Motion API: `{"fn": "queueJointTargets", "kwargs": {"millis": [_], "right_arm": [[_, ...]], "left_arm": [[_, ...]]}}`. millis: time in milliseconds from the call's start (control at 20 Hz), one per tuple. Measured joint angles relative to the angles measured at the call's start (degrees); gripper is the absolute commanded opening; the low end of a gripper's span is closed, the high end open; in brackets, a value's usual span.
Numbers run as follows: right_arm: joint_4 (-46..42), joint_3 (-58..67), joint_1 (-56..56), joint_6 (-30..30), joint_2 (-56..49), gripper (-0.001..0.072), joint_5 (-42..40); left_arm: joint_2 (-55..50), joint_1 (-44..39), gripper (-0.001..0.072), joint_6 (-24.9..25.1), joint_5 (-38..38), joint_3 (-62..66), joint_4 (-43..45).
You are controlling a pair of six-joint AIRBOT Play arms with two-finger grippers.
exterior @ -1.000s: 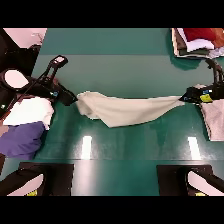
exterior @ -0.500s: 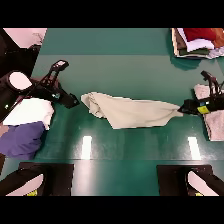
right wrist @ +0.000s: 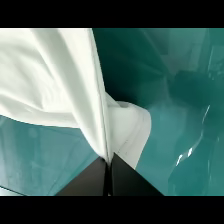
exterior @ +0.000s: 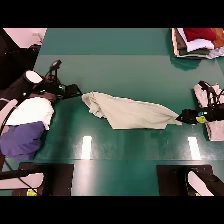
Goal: Fold the shirts.
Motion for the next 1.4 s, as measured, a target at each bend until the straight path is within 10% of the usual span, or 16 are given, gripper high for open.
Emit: {"fn": "queueJointTargets", "kwargs": {"millis": [400,500,650,1400], "right_arm": [[0.7,-0.2,0.0,0.0,0.2,0.0014,0.1],[0.7,-0.2,0.0,0.0,0.2,0.0014,0.1],[0.8,-0.2,0.0,0.0,0.2,0.0014,-0.1],[-2.3,33.9,-0.1,0.1,-7.8,0.0014,-1.9]], "left_arm": [[-8.2,0.8,0.0488,5.1,4.3,0.4,-11.6],[-8.6,0.9,0.0173,5.5,5.4,0.5,-12.1],[-8.9,0.8,0.0021,6.7,6.0,0.5,-12.7],[11.6,0.9,0.0028,10.7,1.2,32.8,-0.2]]}}
